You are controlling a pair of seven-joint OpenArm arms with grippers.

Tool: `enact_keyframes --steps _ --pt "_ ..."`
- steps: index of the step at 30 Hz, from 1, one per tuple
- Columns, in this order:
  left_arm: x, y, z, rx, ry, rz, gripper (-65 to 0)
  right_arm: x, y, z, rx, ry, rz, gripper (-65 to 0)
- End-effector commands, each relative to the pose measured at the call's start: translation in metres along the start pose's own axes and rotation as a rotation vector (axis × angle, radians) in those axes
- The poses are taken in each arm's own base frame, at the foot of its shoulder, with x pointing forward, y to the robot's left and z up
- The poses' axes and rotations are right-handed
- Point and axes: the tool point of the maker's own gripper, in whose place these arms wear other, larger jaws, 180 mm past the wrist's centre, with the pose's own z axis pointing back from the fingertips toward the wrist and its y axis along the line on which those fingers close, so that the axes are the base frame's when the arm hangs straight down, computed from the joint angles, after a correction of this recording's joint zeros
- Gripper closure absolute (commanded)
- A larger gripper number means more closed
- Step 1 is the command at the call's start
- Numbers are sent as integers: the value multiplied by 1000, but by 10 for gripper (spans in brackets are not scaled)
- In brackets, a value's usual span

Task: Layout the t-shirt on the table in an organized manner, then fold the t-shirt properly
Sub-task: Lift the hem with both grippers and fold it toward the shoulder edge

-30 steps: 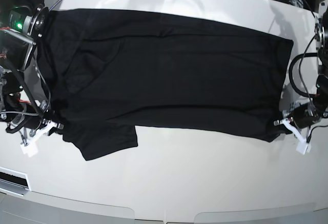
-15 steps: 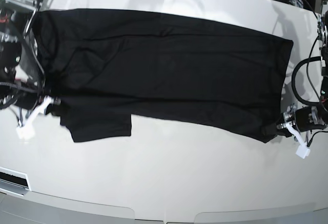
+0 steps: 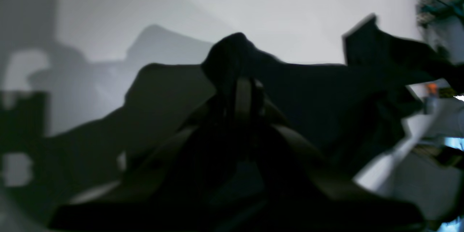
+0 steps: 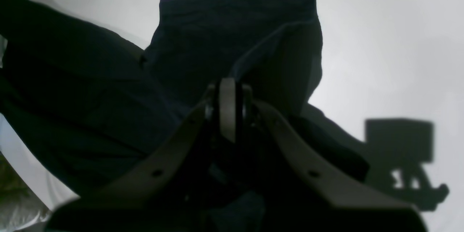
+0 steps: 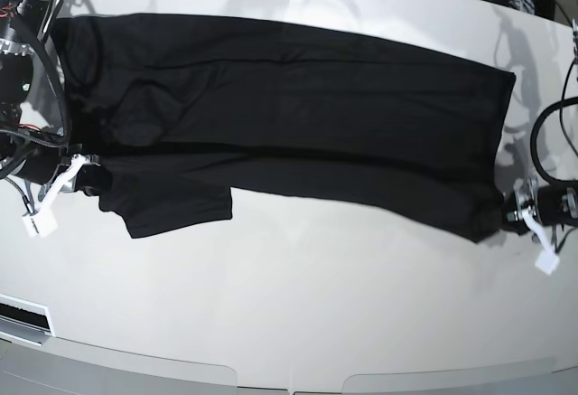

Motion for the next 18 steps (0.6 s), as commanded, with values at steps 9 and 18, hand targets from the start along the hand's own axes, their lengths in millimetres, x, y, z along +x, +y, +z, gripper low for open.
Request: enact_keyframes --steps 9,18 --pt "-1 14 29 32 5 2 0 10 -8 8 -35 -7 40 0" --pt "-26 16 33 38 147 4 0 10 -8 8 -35 -3 41 0"
